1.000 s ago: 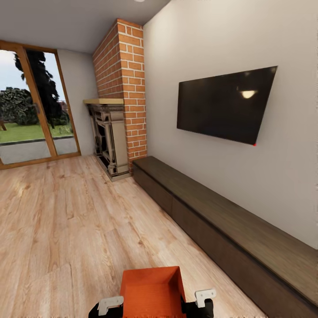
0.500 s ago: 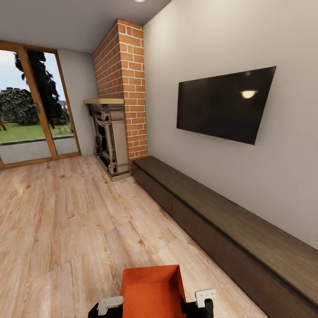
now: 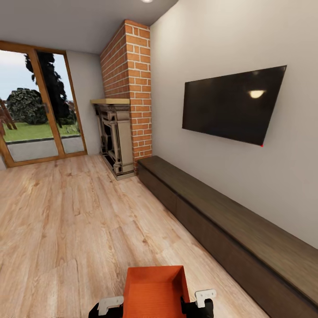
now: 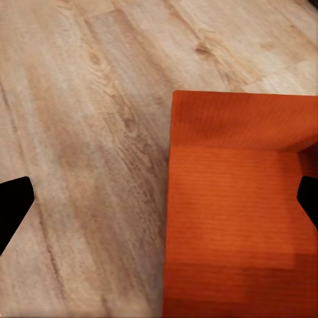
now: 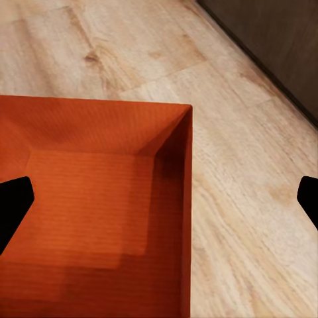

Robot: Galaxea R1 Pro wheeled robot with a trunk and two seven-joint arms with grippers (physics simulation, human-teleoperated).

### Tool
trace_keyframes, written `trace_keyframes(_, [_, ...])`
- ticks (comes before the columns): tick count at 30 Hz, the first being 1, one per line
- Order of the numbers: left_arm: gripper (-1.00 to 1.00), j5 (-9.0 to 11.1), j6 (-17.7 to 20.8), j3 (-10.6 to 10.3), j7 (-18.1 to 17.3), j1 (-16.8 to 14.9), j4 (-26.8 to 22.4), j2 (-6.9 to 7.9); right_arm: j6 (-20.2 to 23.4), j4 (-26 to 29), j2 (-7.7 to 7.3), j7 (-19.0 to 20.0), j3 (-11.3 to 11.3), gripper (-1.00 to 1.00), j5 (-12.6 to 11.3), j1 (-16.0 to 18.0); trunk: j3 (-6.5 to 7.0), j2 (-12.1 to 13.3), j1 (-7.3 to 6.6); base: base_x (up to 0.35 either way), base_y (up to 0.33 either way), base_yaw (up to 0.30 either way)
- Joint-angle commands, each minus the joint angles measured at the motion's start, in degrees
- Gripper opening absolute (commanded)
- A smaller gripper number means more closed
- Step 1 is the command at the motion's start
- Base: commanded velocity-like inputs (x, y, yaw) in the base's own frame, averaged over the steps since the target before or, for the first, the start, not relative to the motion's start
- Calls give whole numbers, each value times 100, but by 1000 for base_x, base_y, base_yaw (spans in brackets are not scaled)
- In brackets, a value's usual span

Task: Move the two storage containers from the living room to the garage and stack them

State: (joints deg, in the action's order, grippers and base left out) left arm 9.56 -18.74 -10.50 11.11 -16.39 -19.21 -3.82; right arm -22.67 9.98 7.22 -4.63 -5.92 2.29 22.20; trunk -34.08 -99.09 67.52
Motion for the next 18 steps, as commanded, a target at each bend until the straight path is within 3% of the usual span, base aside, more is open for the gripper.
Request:
trace_keyframes(1, [100,56,-23,-49,32,-5,5,5,-9,-5,-1,-48,-38,100,25,4,-6,-3,-1,0,0,48])
trace_keyframes(12, [100,54,-25,-49,32,-5,5,14,-13,-5,-1,-47,-34,100,23,4,-6,-3,-1,0,0,14])
trace_keyframes(18, [100,54,-25,-49,32,-5,5,13,-13,-5,-1,-50,-33,100,23,4,-6,-3,-1,0,-48,143])
